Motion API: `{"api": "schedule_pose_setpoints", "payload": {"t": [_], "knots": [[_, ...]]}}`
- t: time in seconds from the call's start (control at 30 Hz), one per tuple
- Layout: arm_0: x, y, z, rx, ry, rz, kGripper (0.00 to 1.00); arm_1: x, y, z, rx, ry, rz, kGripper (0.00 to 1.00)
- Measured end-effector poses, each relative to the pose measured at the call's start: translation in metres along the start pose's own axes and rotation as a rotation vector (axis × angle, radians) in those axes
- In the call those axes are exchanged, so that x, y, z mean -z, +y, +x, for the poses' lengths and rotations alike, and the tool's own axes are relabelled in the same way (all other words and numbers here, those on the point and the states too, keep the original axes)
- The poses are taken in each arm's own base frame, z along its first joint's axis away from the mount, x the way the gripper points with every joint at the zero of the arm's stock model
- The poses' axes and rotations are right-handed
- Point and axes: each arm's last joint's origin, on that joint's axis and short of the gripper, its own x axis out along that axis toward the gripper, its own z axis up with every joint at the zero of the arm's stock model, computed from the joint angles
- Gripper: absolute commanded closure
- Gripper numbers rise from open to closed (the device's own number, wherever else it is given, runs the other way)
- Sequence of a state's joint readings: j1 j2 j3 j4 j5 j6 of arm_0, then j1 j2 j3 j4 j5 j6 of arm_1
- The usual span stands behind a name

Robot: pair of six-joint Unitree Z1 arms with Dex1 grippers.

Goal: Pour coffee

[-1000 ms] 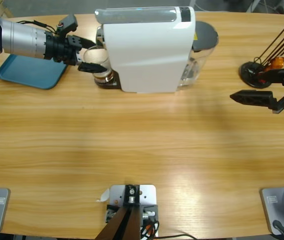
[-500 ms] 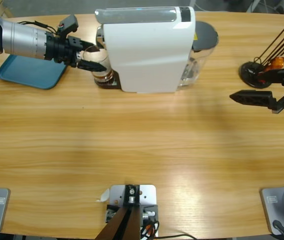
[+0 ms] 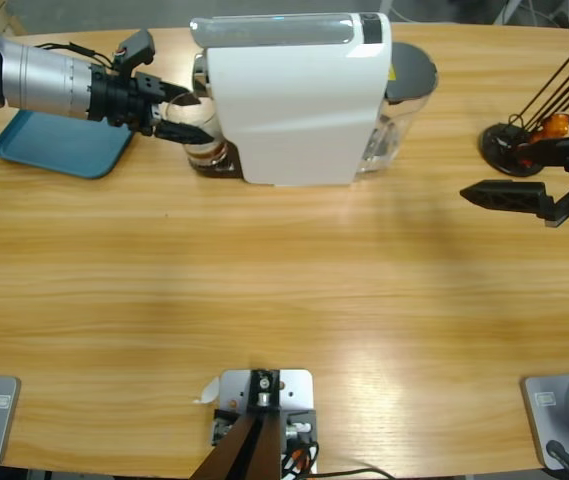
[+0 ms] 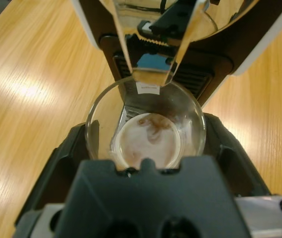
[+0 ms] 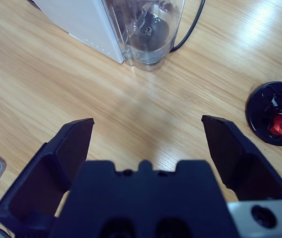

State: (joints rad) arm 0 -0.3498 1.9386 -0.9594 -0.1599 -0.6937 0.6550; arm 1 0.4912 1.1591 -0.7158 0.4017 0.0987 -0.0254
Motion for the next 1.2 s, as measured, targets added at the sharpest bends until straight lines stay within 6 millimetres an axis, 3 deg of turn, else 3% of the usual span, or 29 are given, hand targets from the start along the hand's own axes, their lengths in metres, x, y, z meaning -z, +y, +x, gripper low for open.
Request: {"api": "schedule_pose_setpoints", "payload": {"t": [0.33, 0.57, 0.93, 1.2], "knots": [[0.010, 0.008, -0.025, -0.057, -0.005, -0.045, 1.000, 0.000, 0.000, 0.000, 0.000, -0.001, 0.000, 0.000], [0.020, 0.009, -0.074, -0.174, -0.019, -0.109, 1.000, 0.000, 0.000, 0.000, 0.000, -0.005, -0.001, 0.000], [0.076, 0.012, -0.150, -0.576, 0.124, -0.467, 1.000, -0.001, 0.000, 0.001, 0.000, -0.014, -0.001, 0.000], [0.090, 0.020, -0.155, -0.635, 0.111, -0.561, 1.000, -0.001, 0.000, 0.001, 0.000, -0.014, -0.001, 0.000]]}}
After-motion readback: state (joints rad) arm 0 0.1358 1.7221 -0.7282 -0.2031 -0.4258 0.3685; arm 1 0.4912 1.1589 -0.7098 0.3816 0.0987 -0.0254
